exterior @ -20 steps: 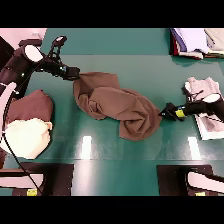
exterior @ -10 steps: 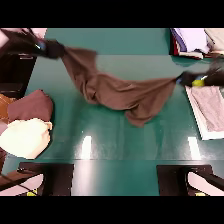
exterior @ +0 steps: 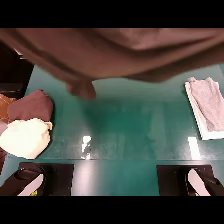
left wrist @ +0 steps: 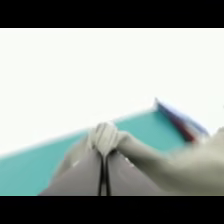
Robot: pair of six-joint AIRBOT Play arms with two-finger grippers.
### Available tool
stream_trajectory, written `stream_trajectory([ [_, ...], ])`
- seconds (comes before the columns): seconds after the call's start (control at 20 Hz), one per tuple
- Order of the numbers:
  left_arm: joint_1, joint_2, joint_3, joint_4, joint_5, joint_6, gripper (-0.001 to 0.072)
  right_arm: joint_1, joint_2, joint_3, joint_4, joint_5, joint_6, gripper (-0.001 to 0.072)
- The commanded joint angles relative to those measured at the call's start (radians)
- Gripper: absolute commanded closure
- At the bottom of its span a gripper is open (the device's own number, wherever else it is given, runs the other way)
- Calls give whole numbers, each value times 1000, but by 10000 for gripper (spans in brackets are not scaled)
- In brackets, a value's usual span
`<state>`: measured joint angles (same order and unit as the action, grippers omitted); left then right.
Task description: Fold the shirts.
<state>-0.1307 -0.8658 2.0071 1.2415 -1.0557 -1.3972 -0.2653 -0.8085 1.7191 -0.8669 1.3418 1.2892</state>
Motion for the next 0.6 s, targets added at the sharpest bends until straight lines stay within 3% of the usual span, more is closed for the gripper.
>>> stream_trajectory([
  [0.0, 0, 34, 42, 24, -3, -15, 687, -105, 29, 97, -1, 89, 30, 698],
  [0.35, 0, -124, -223, 102, -66, -43, 686, -109, -92, -126, -4, 161, 93, 698],
  [0.55, 0, -360, -353, 160, -43, -43, 685, 48, -261, -360, -168, 96, 146, 698],
])
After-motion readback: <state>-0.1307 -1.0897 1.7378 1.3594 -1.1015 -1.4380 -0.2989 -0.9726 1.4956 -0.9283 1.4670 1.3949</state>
